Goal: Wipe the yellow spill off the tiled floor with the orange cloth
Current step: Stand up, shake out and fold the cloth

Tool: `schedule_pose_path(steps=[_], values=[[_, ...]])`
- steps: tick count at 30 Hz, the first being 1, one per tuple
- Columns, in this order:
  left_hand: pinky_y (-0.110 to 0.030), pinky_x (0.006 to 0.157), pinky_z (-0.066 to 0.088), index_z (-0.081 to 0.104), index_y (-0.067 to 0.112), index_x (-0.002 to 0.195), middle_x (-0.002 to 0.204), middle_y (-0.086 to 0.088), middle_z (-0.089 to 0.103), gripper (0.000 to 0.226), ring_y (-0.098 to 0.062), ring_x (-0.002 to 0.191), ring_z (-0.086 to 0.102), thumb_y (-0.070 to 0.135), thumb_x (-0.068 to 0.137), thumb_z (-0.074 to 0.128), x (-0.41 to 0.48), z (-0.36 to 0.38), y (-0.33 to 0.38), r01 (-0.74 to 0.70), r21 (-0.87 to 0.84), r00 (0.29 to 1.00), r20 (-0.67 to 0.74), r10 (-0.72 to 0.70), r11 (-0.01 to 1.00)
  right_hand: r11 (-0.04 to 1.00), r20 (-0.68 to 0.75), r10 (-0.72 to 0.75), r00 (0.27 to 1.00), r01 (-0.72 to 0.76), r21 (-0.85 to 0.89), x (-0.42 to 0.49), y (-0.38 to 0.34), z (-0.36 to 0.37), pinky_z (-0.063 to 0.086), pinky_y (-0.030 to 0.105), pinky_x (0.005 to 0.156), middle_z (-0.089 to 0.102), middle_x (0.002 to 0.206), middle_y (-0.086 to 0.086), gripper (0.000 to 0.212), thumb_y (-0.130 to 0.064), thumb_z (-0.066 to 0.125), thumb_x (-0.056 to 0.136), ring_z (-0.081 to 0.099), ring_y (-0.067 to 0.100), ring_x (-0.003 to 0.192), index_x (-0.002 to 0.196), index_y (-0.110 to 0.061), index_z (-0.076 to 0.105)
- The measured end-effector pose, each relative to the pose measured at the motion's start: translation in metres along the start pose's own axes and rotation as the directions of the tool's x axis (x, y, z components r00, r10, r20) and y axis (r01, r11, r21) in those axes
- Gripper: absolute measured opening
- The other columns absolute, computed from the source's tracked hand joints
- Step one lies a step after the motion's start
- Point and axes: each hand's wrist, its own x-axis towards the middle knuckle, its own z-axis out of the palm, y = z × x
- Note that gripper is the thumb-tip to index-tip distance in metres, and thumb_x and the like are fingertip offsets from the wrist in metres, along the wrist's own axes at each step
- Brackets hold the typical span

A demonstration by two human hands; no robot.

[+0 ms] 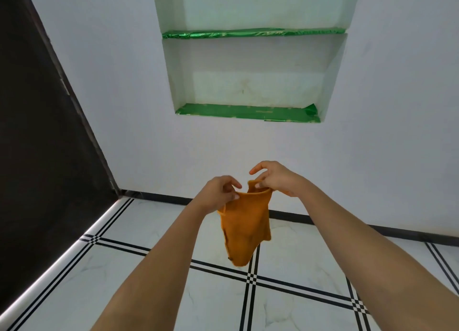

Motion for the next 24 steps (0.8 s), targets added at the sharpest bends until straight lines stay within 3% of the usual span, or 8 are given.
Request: schedule_pose_path(steps=[2, 5, 8, 12, 17, 21, 24], values=[[-0.032, 0.08, 0.053, 0.051, 0.022, 0.119, 0.1, -0.002, 0.06, 0.033, -0.021, 0.093, 0.061, 0.017, 0.088, 0.063, 0.0, -0.003, 0.0, 0.002, -0.011, 1.0, -0.004, -0.002, 1.0, 0.998, 0.081, -0.036, 0.996, 0.04, -0.049, -0.004, -0.005, 0.002, 0.05, 0.029, 0.08, 0.059, 0.121, 0.01, 0.037, -0.001, 0.062, 0.085, 0.06, 0.024, 0.103, 0.116, -0.019, 0.054], [-0.038, 0.088, 0.052, 0.045, 0.02, 0.132, 0.107, -0.006, 0.06, 0.048, -0.024, 0.097, 0.06, 0.019, 0.088, 0.064, 0.002, -0.008, -0.001, -0.009, 0.053, 0.994, 0.107, 0.004, 0.999, 0.995, 0.16, -0.085, 0.983, 0.091, -0.029, -0.007, -0.014, 0.006, 0.049, 0.027, 0.079, 0.064, 0.114, 0.009, 0.033, 0.001, 0.062, 0.085, 0.062, 0.022, 0.099, 0.109, -0.02, 0.055], [-0.033, 0.09, 0.048, 0.055, 0.011, 0.124, 0.119, -0.01, 0.06, 0.037, -0.024, 0.103, 0.058, 0.025, 0.09, 0.059, 0.005, -0.012, -0.004, -0.046, 0.189, 0.985, 0.173, 0.013, 0.981, 0.992, 0.156, -0.12, 0.98, 0.123, -0.005, -0.007, -0.016, 0.005, 0.05, 0.022, 0.072, 0.064, 0.105, 0.007, 0.026, 0.001, 0.062, 0.085, 0.062, 0.019, 0.093, 0.102, -0.018, 0.057], [-0.03, 0.089, 0.041, 0.062, 0.015, 0.114, 0.119, -0.006, 0.052, 0.032, -0.018, 0.106, 0.046, 0.036, 0.09, 0.057, 0.008, -0.022, -0.012, -0.062, 0.321, 0.995, 0.095, 0.033, 0.945, 0.983, 0.157, -0.142, 0.977, 0.158, -0.093, -0.008, -0.01, -0.004, 0.051, 0.022, 0.073, 0.063, 0.1, 0.002, 0.014, -0.004, 0.058, 0.09, 0.059, 0.018, 0.093, 0.097, -0.013, 0.065], [-0.03, 0.084, 0.047, 0.059, 0.013, 0.109, 0.11, -0.003, 0.059, 0.028, -0.019, 0.102, 0.056, 0.036, 0.093, 0.052, 0.014, -0.028, -0.006, -0.061, 0.185, 0.998, 0.032, 0.056, 0.981, 0.973, 0.203, -0.079, 0.976, 0.12, -0.199, -0.01, -0.004, 0.0, 0.049, 0.021, 0.073, 0.062, 0.103, 0.001, 0.022, -0.022, 0.054, 0.094, 0.057, 0.012, 0.089, 0.109, -0.012, 0.066], [-0.026, 0.074, 0.046, 0.055, 0.016, 0.097, 0.095, -0.002, 0.061, 0.016, -0.018, 0.089, 0.058, 0.032, 0.094, 0.051, 0.016, -0.03, 0.0, -0.075, 0.148, 0.997, 0.002, 0.076, 0.986, 0.97, 0.219, -0.045, 0.975, 0.095, -0.226, -0.01, -0.004, 0.007, 0.045, 0.028, 0.083, 0.064, 0.099, -0.002, 0.041, -0.05, 0.064, 0.081, 0.057, 0.013, 0.093, 0.101, -0.016, 0.067], [-0.024, 0.069, 0.043, 0.052, 0.017, 0.095, 0.089, 0.0, 0.057, 0.016, -0.016, 0.082, 0.055, 0.032, 0.095, 0.049, 0.013, -0.039, -0.002, -0.027, 0.072, 0.998, -0.059, 0.031, 0.997, 0.976, 0.139, -0.121, 0.983, 0.144, -0.166, -0.008, -0.005, 0.001, 0.046, 0.025, 0.075, 0.064, 0.093, -0.001, 0.029, -0.044, 0.071, 0.077, 0.059, 0.015, 0.091, 0.088, -0.018, 0.065]])
